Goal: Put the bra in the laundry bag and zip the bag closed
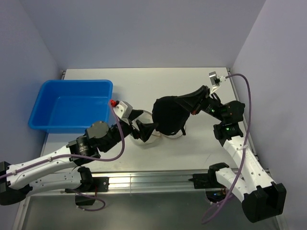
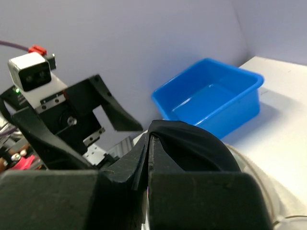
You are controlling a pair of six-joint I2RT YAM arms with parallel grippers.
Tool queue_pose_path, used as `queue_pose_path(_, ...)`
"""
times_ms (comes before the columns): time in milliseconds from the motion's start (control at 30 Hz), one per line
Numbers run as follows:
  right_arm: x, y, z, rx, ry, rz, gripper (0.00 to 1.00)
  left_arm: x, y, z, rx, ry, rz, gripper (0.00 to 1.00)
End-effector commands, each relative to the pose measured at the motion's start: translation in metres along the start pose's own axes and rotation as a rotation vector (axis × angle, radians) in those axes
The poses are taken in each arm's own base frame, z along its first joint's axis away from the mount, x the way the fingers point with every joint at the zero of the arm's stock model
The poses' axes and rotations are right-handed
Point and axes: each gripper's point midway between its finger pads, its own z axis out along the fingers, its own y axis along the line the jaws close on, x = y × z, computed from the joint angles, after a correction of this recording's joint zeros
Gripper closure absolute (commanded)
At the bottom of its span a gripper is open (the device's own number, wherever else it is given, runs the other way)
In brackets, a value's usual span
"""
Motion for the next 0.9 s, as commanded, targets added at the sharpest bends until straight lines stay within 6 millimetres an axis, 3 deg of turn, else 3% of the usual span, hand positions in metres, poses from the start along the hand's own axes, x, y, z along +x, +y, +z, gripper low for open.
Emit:
queue_pose_path(0,0.011,0.013,-0.004,-0.020,0.028,-0.014,1.00,-0.029,-0.002,-0.008,-0.026,-0.055,0.076,0.03)
queue_pose_path(300,0.033,0.036,-0.013,-0.101,0.094,0.009,1.00,-0.026,-0.012,0.007,0.011,-0.027,0.172,0.01)
queue_pose_path(500,0.036,0.052,-0.020,-0.152,0.104,0.000,1.00,-0.006,-0.029,0.019,0.095,0.046,0.190,0.01)
queue_pose_path(633,0.041,0.058,-0.022,-0.182,0.123,0.017,1.00,0.008,-0.027,0.025,0.083,0.082,0.194,0.03)
queue_pose_path(767,0.049,0.057,-0.023,-0.193,0.151,0.028,1.00,0.006,-0.030,0.026,0.100,0.058,0.198,0.21)
queue_pose_path(800,0.050,0.056,-0.023,-0.189,0.154,0.032,1.00,0.004,-0.032,0.024,0.115,0.048,0.192,0.38)
queue_pose_path(867,0.052,0.051,-0.023,-0.167,0.159,0.030,1.00,0.004,-0.033,0.023,0.121,0.040,0.193,0.59)
